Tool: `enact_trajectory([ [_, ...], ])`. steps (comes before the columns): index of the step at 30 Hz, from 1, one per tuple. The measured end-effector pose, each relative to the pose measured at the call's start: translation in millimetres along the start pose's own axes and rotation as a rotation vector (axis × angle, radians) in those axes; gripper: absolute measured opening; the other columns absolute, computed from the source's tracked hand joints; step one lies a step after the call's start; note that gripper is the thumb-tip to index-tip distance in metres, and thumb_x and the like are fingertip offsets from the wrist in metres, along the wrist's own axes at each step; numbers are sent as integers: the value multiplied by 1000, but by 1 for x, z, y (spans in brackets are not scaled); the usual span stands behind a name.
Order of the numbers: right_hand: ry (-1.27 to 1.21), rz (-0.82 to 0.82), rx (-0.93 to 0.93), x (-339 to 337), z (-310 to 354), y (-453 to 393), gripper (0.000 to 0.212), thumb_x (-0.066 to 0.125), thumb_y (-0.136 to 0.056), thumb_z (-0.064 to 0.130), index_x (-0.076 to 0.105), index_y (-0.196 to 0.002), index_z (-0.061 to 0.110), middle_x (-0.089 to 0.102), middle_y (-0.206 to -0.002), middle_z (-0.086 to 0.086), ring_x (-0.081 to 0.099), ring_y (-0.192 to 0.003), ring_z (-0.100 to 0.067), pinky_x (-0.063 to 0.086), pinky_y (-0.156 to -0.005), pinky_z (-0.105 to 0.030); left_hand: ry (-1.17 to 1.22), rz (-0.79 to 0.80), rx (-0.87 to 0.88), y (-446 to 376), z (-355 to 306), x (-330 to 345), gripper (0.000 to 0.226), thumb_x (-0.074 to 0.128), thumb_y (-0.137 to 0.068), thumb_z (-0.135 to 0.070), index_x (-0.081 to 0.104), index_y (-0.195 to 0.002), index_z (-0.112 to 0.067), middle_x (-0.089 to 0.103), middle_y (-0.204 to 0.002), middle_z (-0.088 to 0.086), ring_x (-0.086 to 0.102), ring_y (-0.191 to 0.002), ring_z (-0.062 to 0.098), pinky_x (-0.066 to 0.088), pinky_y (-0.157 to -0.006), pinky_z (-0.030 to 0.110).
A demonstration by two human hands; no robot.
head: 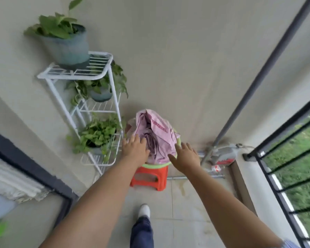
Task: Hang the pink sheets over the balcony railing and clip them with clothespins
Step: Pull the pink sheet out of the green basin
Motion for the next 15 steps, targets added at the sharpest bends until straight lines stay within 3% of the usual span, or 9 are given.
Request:
enact_trajectory([
  [6,-24,162,82,46,-20,-147,58,40,-88,46,29,-136,17,35,-143,-7,26,-135,-25,27,-107,-40,-44,116,48,-161,17,32,59,31,-93,-44,18,-142,-16,15,-153,12,7,-142,27,14,-112,50],
  [10,-91,291,135,92,-32,-195,61,42,-87,47,25,-139,18,35,-144,-4,30,-133,-22,31,-106,-37,-19,203,87,-231,18,62,59,27,-93,-46,14,-144,-18,10,-154,10,3,-142,27,12,-114,47],
  [15,-211,282,276,133,-63,-249,71,45,-86,49,13,-142,19,19,-152,-2,23,-137,-21,34,-105,-39,-34,113,132,-305,15,84,54,27,-95,-42,17,-143,-19,10,-154,9,2,-143,25,15,-114,43],
])
Point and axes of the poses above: each hand's wrist, its own y-axis away from the middle knuckle, its own x-axis out of the palm, z = x × y, the point moved 10 cm from there along -y, towards the middle knuckle
